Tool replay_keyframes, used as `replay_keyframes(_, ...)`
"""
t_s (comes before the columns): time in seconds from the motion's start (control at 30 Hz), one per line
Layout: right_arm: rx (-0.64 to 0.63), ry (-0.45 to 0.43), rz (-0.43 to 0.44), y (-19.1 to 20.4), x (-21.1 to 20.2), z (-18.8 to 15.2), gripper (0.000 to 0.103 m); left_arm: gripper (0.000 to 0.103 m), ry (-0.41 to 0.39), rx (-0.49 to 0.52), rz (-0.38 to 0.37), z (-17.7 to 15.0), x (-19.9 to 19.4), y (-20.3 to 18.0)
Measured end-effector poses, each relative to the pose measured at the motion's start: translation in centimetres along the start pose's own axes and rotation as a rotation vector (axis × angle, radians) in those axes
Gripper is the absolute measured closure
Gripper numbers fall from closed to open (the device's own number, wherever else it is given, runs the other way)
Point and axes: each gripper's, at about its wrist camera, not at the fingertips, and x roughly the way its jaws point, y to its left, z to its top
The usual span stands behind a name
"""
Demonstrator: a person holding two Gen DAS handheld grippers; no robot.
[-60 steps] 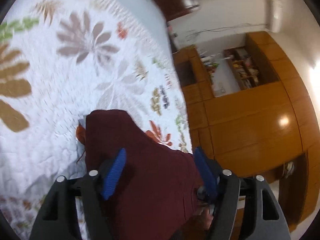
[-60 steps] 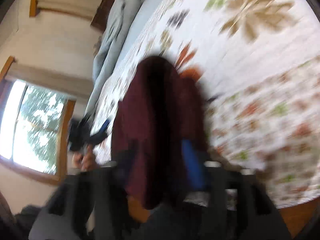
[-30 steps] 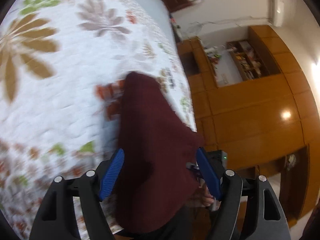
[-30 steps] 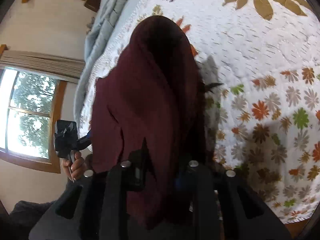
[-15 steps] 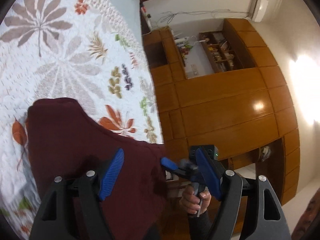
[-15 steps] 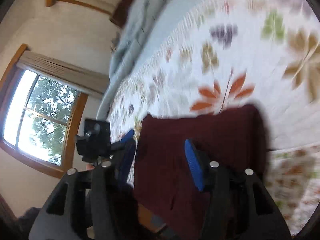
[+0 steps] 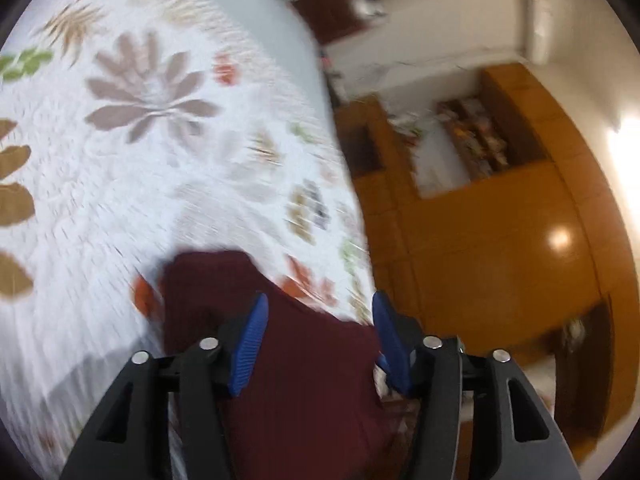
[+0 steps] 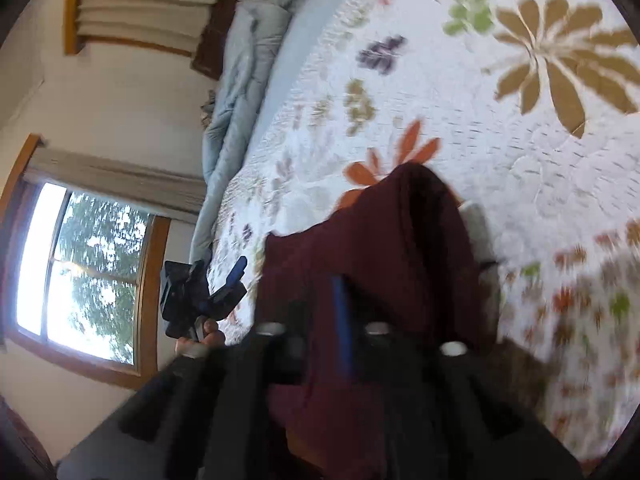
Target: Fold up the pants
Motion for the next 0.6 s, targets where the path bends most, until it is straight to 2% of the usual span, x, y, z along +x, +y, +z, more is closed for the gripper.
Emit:
replay_keyframes(0.03, -0.036, 0.013, 0.015, 1.2, -0.4, -1.1, 0.072, 0.039, 0.016, 0.021, -0.025, -0.9, -0.6, -0.8)
replay_keyframes(0.07, -0.067, 0.037, 0.023, 2.2, -0.4, -2.0, 0.07, 0.038, 0.067, 0.055, -0.055, -3.0, -1.0, -1.9)
replay_keyframes(0.17, -0.12, 0.116, 0.031, 3.6, 0.4, -4.6, 0.065, 0.038, 0.171, 0.081, -0.059, -6.8, -0.1, -2.1)
replay_keyframes(0.23, -0.113, 0.145, -0.032, 2.4, 1.3, -5.4, 0.071, 0.039, 0.208, 0.087, 0.007, -8.4, 1.1, -0.8)
replay_keyframes(0.27, -0.099, 0.156, -0.096, 1.0, 2.0, -5.6, 0.09, 0.04, 0.213, 0.078, 0.018, -8.6, 1.5, -0.1)
replay_keyframes(0.3, -0.087, 0.162, -0.136, -0.4, 2.5, -5.5, 0.103, 0.043, 0.218, 0.049, 0.028, -8.7, 1.9, 1.1)
replay_keyframes(0.37, -0.029, 0.163, -0.088, -2.7, 2.1, -5.2, 0.103, 0.064, 0.226, -0.024, 0.008, -8.5, 2.1, 3.3)
replay_keyframes(0.4, -0.022, 0.142, -0.099, -2.9, 1.5, -5.0, 0.103, 0.067, 0.226, -0.055, -0.006, -8.4, 1.8, 4.0)
replay_keyframes(0.43, -0.029, 0.124, -0.121, -2.8, 0.6, -4.7, 0.103, 0.066, 0.221, -0.094, -0.027, -8.1, 1.2, 4.6)
replay_keyframes(0.5, -0.018, 0.087, -0.158, -2.9, -1.2, -4.4, 0.103, 0.061, 0.212, -0.093, -0.017, -7.8, 0.3, 4.6)
replay_keyframes(0.53, -0.019, 0.076, -0.188, -3.0, -2.1, -4.1, 0.103, 0.054, 0.207, -0.073, -0.003, -7.6, -0.5, 4.2)
replay_keyframes(0.57, -0.015, 0.071, -0.192, -3.3, -3.8, -4.7, 0.095, 0.046, 0.198, -0.06, 0.013, -7.4, -1.0, 3.9)
replay_keyframes(0.6, -0.01, 0.065, -0.208, -3.4, -4.8, -4.7, 0.06, 0.041, 0.185, -0.046, 0.031, -7.3, -1.8, 3.6)
